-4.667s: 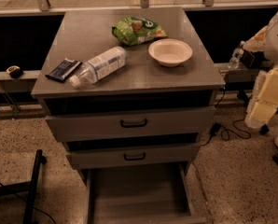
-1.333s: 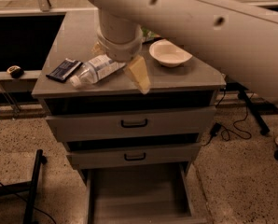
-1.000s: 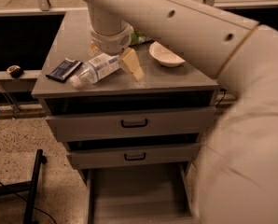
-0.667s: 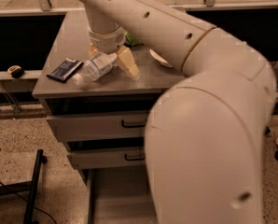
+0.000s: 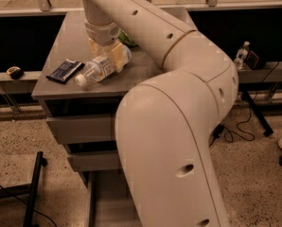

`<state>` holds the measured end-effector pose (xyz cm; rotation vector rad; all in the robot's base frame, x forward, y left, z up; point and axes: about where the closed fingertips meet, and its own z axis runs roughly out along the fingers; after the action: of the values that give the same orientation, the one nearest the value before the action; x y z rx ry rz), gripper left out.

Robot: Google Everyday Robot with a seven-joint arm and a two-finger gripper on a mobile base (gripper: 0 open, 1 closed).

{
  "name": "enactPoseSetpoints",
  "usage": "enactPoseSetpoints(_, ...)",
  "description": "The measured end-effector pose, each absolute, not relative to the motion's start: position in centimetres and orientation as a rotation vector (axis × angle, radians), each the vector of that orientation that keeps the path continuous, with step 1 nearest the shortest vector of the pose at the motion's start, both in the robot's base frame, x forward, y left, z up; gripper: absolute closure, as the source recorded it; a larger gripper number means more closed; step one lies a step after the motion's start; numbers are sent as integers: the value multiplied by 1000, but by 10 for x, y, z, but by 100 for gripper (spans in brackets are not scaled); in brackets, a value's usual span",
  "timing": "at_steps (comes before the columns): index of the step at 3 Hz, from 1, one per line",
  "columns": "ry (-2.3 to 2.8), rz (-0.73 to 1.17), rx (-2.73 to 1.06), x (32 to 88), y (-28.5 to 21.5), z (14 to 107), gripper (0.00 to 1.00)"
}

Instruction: Place blue plastic bottle into bottom drawer

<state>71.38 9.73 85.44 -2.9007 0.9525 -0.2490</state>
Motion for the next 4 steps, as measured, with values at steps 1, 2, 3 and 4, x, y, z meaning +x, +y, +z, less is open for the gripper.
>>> enactPoseSetpoints(1,942,-230,-2870,718,105,854,62)
enactPoseSetpoints(2,974,-208,-2793,713,100,866,85)
enactPoseSetpoints(3,1115,-259,-2618,693,65,904,100)
enactPoseSetpoints(4,1295,-386,-2369,653,14,960,100)
